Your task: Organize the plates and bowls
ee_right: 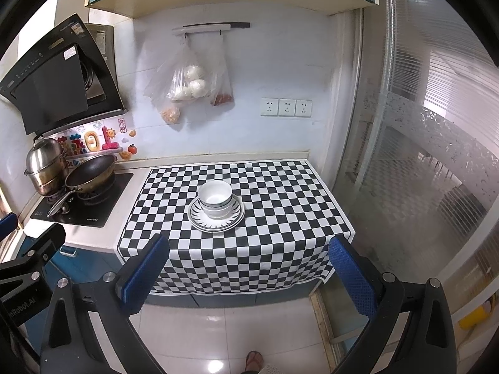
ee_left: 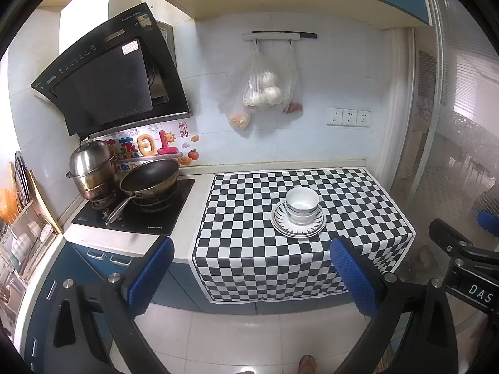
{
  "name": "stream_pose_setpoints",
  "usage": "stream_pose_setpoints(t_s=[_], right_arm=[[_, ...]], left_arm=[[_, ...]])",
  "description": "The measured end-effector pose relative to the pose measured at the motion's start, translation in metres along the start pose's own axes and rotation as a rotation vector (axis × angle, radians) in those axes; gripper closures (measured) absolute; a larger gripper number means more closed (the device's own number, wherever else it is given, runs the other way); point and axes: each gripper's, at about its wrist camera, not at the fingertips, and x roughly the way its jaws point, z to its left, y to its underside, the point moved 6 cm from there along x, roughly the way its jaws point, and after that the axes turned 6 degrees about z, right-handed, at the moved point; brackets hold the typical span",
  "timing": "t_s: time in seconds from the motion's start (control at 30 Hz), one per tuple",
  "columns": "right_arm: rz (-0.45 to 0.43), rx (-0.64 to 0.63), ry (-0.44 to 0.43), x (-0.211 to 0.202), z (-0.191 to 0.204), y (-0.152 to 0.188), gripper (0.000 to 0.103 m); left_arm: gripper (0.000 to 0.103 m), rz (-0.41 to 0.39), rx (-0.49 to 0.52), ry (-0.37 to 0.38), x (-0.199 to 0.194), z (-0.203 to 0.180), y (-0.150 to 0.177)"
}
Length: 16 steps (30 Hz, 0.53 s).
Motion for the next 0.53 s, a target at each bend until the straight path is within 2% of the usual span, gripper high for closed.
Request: stream_pose_setpoints(t_s=[0.53], right_arm=[[-0.01, -0.001, 0.005, -0.0076, -0.0077, -0.0011, 0.0]], left_arm=[[0.0, -0.015, -0.002, 0.003, -0.006, -0.0032, -0.0001]])
